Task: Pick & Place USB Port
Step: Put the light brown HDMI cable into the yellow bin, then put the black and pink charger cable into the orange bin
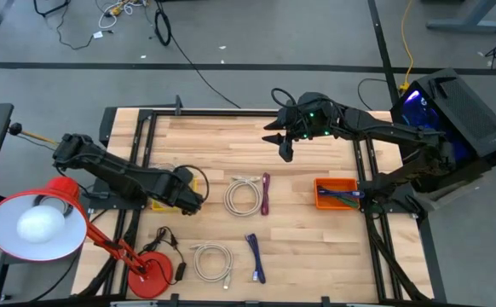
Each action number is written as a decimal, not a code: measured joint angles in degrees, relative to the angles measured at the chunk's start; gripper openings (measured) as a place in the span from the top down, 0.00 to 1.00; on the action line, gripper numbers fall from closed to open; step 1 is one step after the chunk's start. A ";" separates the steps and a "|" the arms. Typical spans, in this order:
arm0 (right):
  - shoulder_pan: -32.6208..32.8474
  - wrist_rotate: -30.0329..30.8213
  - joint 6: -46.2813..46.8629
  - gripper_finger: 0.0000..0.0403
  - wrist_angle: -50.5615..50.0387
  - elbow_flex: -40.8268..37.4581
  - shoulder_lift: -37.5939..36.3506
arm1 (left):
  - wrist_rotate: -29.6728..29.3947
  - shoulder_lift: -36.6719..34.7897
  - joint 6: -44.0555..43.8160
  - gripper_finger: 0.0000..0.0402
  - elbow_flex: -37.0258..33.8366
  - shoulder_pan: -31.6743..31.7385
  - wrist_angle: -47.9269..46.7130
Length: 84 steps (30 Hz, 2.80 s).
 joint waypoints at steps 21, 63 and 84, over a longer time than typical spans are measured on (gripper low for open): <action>0.04 -0.02 1.54 0.58 0.28 0.00 0.00 | 6.18 0.00 2.63 0.95 -4.64 1.57 7.50; 0.00 0.00 0.03 0.58 0.60 0.00 0.00 | 3.58 -16.75 2.81 0.58 3.69 2.70 8.18; 10.59 -1.24 37.46 0.58 15.30 -30.12 0.33 | -23.26 -18.96 35.37 0.58 20.09 3.02 19.64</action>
